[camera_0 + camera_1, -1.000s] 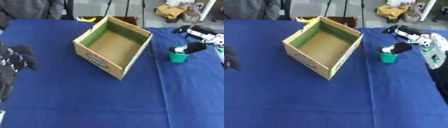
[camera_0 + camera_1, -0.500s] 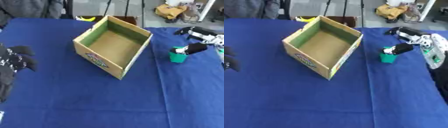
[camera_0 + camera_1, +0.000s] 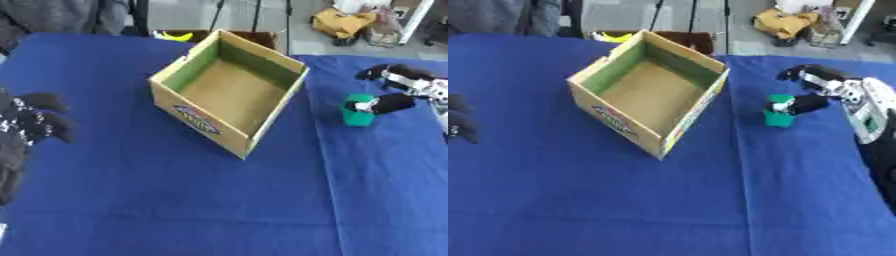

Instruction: Pick up objects on the table and place them in the box.

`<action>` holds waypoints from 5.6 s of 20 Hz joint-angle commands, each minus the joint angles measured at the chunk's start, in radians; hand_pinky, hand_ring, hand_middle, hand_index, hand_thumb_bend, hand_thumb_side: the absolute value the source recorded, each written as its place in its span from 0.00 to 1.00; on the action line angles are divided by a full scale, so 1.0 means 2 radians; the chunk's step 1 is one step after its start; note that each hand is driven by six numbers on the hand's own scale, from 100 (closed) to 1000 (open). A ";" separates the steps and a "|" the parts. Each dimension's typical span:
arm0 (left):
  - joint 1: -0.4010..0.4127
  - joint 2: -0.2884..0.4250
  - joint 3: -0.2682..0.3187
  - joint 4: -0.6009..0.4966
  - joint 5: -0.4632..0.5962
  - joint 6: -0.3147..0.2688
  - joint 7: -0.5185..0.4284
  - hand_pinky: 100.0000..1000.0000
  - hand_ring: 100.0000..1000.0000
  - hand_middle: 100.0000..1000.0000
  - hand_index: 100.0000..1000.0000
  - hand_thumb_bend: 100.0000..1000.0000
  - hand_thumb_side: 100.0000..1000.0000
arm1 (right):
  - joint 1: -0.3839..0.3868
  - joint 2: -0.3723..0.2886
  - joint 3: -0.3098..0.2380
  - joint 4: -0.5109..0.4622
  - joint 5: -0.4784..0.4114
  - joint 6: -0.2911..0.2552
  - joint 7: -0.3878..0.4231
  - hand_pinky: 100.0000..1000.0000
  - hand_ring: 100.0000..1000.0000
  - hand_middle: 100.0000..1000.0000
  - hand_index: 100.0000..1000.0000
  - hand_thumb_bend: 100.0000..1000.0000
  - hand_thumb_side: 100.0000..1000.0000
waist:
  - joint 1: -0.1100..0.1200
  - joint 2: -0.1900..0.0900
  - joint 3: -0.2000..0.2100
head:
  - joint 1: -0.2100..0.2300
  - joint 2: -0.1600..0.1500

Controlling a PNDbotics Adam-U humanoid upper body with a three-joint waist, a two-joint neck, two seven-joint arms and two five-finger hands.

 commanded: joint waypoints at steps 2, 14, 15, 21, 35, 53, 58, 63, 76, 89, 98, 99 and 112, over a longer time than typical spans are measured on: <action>-0.007 0.011 0.000 -0.010 -0.001 0.000 -0.002 0.44 0.50 0.55 0.71 0.33 0.99 | -0.011 -0.011 -0.008 0.006 0.005 0.004 0.000 0.75 0.91 0.86 0.93 0.37 0.58 | 0.000 -0.007 0.002 | -0.001 -0.003; -0.007 0.010 0.000 -0.010 0.000 0.000 -0.003 0.44 0.49 0.55 0.71 0.34 0.99 | -0.010 -0.005 -0.007 0.019 0.009 0.009 0.011 0.67 0.83 0.84 0.92 0.35 0.60 | -0.001 -0.007 0.002 | 0.000 -0.002; -0.007 0.010 0.000 -0.010 0.000 0.000 -0.003 0.44 0.49 0.55 0.71 0.34 0.99 | -0.010 -0.004 -0.007 0.020 0.009 0.010 0.013 0.66 0.83 0.84 0.92 0.35 0.60 | -0.001 -0.007 0.002 | 0.001 -0.002; -0.006 0.009 0.001 -0.010 0.000 0.000 -0.003 0.44 0.49 0.55 0.71 0.34 0.99 | -0.007 -0.001 -0.006 0.025 0.014 0.013 0.027 0.59 0.78 0.83 0.92 0.35 0.61 | -0.001 -0.007 0.004 | 0.001 0.000; -0.006 0.008 0.000 -0.010 -0.001 0.000 -0.004 0.44 0.49 0.55 0.71 0.34 1.00 | -0.005 0.002 -0.008 0.022 0.026 0.022 0.022 0.34 0.45 0.80 0.88 0.00 0.37 | 0.001 -0.006 0.004 | 0.003 0.002; -0.004 0.009 0.002 -0.008 -0.001 0.001 -0.002 0.44 0.49 0.56 0.70 0.34 0.99 | -0.012 -0.005 -0.004 -0.038 -0.001 0.016 -0.001 0.21 0.38 0.78 0.85 0.00 0.01 | -0.001 -0.010 -0.002 | 0.004 0.001; -0.003 0.010 0.002 -0.008 -0.001 0.001 -0.001 0.44 0.49 0.56 0.70 0.34 0.99 | -0.012 -0.011 -0.003 -0.078 -0.023 0.012 -0.003 0.22 0.38 0.79 0.85 0.00 0.00 | -0.002 -0.013 -0.004 | 0.006 0.000; -0.002 0.011 0.003 -0.007 0.000 0.001 -0.001 0.44 0.49 0.56 0.70 0.34 0.99 | -0.015 -0.015 -0.001 -0.101 -0.033 0.014 -0.002 0.22 0.38 0.79 0.85 0.00 0.00 | -0.004 -0.016 -0.006 | 0.007 0.000; 0.000 0.014 0.001 -0.006 0.002 0.001 -0.002 0.44 0.49 0.55 0.70 0.35 0.99 | -0.047 0.007 0.013 -0.128 -0.028 0.004 0.006 0.23 0.39 0.79 0.85 0.00 0.00 | -0.010 -0.027 0.002 | 0.006 -0.002; 0.000 0.015 0.002 -0.006 0.002 0.001 -0.002 0.44 0.49 0.55 0.70 0.35 0.99 | -0.049 0.007 0.013 -0.125 -0.025 0.004 0.008 0.22 0.39 0.79 0.84 0.00 0.00 | -0.013 -0.029 0.001 | 0.007 -0.004; 0.000 0.015 0.000 -0.006 0.002 0.002 -0.004 0.44 0.49 0.55 0.70 0.35 0.99 | -0.058 0.021 0.017 -0.132 -0.032 0.000 0.009 0.22 0.38 0.79 0.85 0.00 0.00 | -0.013 -0.031 0.005 | 0.005 -0.005; 0.000 0.014 0.000 -0.006 0.002 0.002 -0.004 0.44 0.49 0.55 0.70 0.35 0.99 | -0.061 0.026 0.018 -0.133 -0.034 0.000 0.010 0.22 0.38 0.79 0.85 0.00 0.00 | -0.013 -0.031 0.006 | 0.004 -0.005; -0.005 0.002 -0.009 -0.007 0.009 0.002 -0.013 0.44 0.48 0.55 0.70 0.36 0.98 | -0.085 0.102 0.026 -0.103 -0.021 0.002 0.012 0.22 0.38 0.80 0.86 0.00 0.03 | -0.007 -0.033 0.063 | -0.021 -0.030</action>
